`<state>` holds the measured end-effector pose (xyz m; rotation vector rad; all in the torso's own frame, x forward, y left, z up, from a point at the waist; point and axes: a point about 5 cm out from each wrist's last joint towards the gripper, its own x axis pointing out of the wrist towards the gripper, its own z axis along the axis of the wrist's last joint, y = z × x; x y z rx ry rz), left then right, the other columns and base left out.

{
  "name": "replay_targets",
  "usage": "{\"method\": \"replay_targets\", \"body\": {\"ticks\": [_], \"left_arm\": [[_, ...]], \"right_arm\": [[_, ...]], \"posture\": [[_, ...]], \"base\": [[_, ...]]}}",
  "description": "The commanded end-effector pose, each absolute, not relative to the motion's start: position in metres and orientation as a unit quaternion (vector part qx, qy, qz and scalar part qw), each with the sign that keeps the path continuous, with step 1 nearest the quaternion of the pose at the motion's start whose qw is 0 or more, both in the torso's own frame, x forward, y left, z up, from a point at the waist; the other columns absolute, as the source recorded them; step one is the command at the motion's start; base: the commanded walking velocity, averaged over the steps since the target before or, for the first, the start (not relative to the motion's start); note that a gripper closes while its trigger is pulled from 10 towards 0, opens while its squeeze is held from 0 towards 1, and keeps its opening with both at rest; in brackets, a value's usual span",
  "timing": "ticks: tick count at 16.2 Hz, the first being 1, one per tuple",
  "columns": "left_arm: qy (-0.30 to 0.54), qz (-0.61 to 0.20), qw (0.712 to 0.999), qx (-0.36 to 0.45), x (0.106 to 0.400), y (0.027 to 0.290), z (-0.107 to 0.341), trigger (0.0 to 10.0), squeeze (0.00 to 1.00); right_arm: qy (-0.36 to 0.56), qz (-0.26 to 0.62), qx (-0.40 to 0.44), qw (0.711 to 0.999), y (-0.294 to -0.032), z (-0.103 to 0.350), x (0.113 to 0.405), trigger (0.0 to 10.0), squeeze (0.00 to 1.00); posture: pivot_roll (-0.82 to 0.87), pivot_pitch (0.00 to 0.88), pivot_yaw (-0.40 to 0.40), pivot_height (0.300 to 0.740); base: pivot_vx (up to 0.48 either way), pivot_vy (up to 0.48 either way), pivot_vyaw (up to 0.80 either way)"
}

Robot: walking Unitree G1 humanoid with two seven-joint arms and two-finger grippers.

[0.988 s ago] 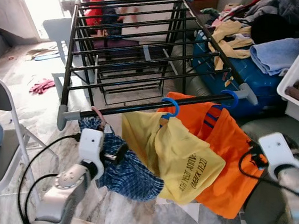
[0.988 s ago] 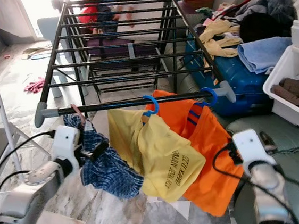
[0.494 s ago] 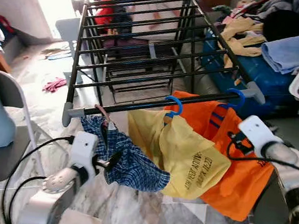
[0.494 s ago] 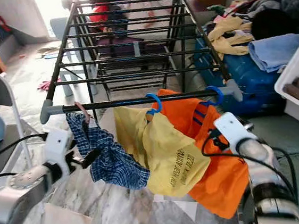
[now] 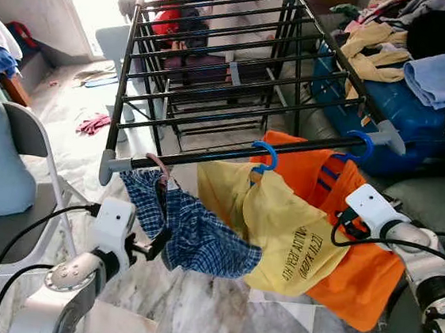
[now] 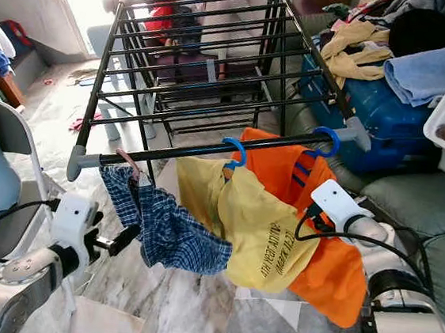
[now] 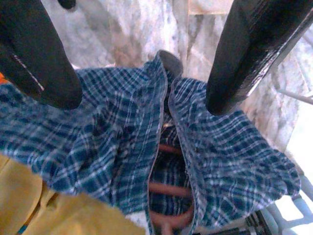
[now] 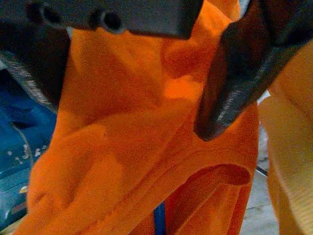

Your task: Hang hanger

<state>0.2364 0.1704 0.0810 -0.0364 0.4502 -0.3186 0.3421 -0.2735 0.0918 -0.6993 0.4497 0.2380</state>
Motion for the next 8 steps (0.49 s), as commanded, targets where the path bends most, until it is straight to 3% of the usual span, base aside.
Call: {"method": "replay_targets", "body": {"ticks": [1, 5, 8], "left_arm": [[0.222, -0.152, 0.963, -0.008, 0.234, 0.178, 0.085, 10.0, 0.00], [0.229, -0.164, 0.960, -0.003, 0.235, 0.174, 0.084, 10.0, 0.00], [0.233, -0.169, 0.958, 0.002, 0.235, 0.174, 0.083, 10.0, 0.00]], "right_arm": [[0.197, 0.122, -0.319, 0.919, -0.261, 0.097, 0.350, 0.0, 0.00], [0.169, 0.133, -0.300, 0.929, -0.247, 0.102, 0.356, 0.0, 0.00], [0.163, 0.108, -0.283, 0.939, -0.252, 0.104, 0.356, 0.0, 0.00]], "posture": [[0.02, 0.005, 0.160, 0.740], [0.01, 0.003, 0.169, 0.740], [0.00, 0.000, 0.165, 0.740]], "base": [[0.000, 0.000, 0.00], [0.000, 0.000, 0.00], [0.000, 0.000, 0.00]]}}
